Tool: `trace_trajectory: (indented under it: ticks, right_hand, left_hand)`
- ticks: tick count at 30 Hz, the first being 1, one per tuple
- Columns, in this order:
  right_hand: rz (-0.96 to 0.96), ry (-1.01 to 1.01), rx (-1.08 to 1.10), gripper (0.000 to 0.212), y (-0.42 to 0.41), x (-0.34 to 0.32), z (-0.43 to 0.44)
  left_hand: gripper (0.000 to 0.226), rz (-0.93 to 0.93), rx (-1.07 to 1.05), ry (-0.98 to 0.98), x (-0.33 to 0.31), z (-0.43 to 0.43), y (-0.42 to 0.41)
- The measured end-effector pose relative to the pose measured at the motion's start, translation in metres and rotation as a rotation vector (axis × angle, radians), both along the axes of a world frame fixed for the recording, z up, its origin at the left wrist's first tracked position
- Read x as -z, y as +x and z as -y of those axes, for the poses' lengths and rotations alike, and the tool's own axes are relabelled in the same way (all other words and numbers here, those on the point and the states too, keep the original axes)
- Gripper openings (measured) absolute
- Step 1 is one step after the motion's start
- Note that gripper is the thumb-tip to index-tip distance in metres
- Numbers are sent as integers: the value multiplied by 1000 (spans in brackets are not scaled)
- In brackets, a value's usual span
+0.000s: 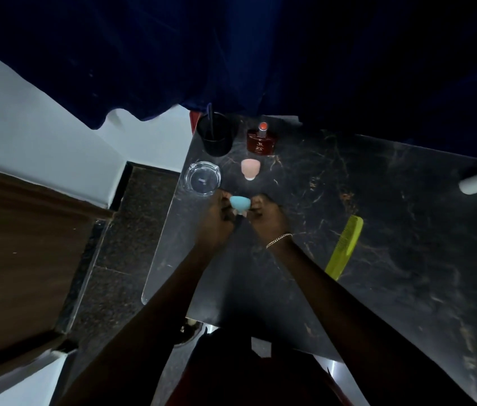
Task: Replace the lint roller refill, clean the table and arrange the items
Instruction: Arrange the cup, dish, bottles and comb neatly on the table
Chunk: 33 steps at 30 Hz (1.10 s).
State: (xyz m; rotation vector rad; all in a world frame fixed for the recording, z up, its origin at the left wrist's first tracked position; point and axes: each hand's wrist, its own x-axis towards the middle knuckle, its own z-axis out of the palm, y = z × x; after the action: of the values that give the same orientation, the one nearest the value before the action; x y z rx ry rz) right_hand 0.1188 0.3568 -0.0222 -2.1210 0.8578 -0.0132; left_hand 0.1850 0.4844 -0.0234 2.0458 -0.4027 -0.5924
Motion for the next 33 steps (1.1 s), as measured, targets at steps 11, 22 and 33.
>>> trace_trajectory:
  ticks: [11,22,33]
  right_hand:
    - [-47,-80,31,17,17,24,-3]
    - [-26,99,31,29,10,26,-2]
    - [27,335,60,48,-64,34,14]
  left_hand:
    - [27,91,105,83,24,4,23]
    - [31,40,68,41,29,1,16]
    - [41,-135,-242,95,27,-19,-33]
